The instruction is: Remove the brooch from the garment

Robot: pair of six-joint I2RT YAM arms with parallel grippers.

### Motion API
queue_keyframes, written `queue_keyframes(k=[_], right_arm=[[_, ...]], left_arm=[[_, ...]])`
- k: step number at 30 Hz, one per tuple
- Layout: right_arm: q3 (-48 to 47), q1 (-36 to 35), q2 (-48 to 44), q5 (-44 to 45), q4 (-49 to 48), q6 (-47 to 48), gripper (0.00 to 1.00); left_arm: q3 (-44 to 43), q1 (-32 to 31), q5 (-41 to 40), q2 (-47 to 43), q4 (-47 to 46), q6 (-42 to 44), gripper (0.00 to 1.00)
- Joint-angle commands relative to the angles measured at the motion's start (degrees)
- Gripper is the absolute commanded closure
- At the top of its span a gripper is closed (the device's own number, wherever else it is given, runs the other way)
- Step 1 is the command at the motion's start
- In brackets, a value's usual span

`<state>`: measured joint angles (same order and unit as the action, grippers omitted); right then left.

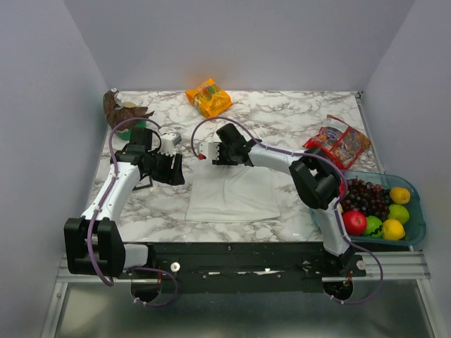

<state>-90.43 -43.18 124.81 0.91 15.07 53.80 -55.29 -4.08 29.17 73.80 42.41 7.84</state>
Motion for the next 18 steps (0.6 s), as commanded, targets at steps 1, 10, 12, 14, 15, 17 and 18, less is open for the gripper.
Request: queue_keyframes(k=[1,10,12,14,15,17,18], right_arm=[[-2.20,-0.24,-0.89,2.17,-0.48,-1.68,0.53],[-7.21,0.02,-0.36,-3.62,3.29,-8.62,0.53],[-7.91,0.02,-0.01,-4.68,3.65,-10.20,0.53],[-8.09,-0.06,0.87,-4.51,3.65,-10.56,0.53],[-8.18,-0.06,1.30,-4.16,3.65,-10.47,0.53],[-8.44,-0.06,2.62,-2.76,3.65,-10.47,0.53],[-8.70,-0.06,3.06,-2.40,3.74,-10.47,0.53]], left_arm=[[0.00,0.38,1.68,0.82,-1.11,-0.19,0.34],[0.27,0.30,2.30,1.79,-0.93,-0.37,0.34],[0.18,0.30,2.30,1.96,-0.93,-0.45,0.34],[0.09,0.38,2.30,2.22,-1.02,-0.54,0.34],[0.00,0.30,2.38,2.31,-1.10,-0.71,0.34],[-0.26,0.30,2.38,2.49,-1.28,-0.89,0.34],[-0.35,0.30,2.21,2.75,-1.37,-0.89,0.34]])
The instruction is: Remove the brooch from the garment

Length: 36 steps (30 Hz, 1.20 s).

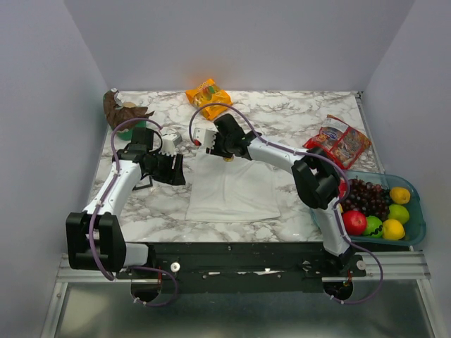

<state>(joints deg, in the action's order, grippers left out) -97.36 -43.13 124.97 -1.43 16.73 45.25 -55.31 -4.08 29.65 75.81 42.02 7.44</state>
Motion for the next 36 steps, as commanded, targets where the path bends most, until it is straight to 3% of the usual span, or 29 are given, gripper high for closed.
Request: queue_keyframes(k=[1,10,25,36], right_arm=[[-1.78,-0.02,3.17,0.02,2.16,-1.84,0.53],[-1.87,-0.02,3.70,-2.35,5.33,-2.63,0.53],[-1.69,0.42,3.18,8.55,3.75,-3.07,0.53],[-3.54,0.07,3.26,-5.59,11.30,-7.20,0.52]], left_arm=[[-0.50,0.30,1.82,0.74,-0.89,-0.41,0.34],[-0.77,0.30,1.99,1.97,-1.06,-0.50,0.34],[-1.82,0.30,2.69,4.52,-2.38,-1.03,0.34],[-2.70,0.30,3.22,6.19,-2.82,-1.55,0.34]])
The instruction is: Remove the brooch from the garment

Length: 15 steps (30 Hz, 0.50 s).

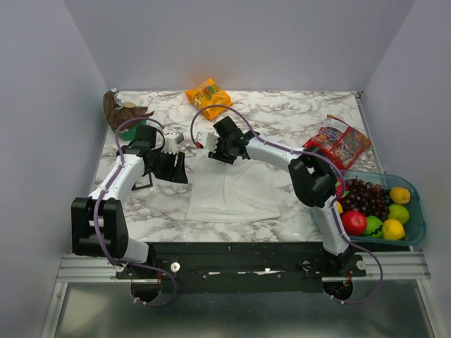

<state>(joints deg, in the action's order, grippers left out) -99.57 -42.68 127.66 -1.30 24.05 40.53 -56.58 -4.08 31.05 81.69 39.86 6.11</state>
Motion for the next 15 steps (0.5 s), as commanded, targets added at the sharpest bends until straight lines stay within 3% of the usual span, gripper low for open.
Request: queue_keyframes(k=[1,15], right_arm=[[-1.07,-0.39,0.58,-5.73,3.98,-2.39,0.52],[1.48,-0.74,1.81,10.08,-4.71,-0.81,0.54]], left_arm=[[-1.52,0.38,1.74,0.40,-0.66,-0.13,0.34],[-2.31,0.30,2.00,1.80,-1.01,-0.66,0.34]])
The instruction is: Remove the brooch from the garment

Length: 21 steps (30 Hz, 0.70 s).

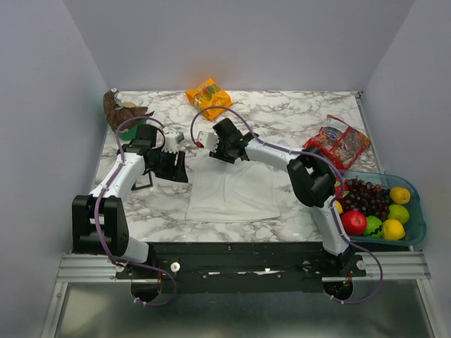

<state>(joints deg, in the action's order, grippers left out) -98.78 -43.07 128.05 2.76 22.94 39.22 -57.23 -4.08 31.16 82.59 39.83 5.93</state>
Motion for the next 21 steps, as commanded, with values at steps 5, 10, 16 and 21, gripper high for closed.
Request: queue_keyframes(k=[5,10,16,21], right_arm=[[-0.01,0.00,-0.08,7.69,-4.48,0.50,0.55],[-0.01,0.62,-1.31,7.87,-4.83,0.85,0.56],[1.57,0.97,-1.57,8.31,-4.75,0.59,0.71],[2.19,0.97,-2.01,9.10,-4.31,-0.55,0.81]], left_arm=[[-2.27,0.30,1.98,1.35,-1.25,-0.48,0.34],[-2.62,0.30,2.51,2.31,-1.95,-1.01,0.34],[-2.80,0.30,2.86,2.67,-2.39,-1.45,0.34],[-2.45,0.30,3.03,2.49,-2.22,-1.36,0.34]])
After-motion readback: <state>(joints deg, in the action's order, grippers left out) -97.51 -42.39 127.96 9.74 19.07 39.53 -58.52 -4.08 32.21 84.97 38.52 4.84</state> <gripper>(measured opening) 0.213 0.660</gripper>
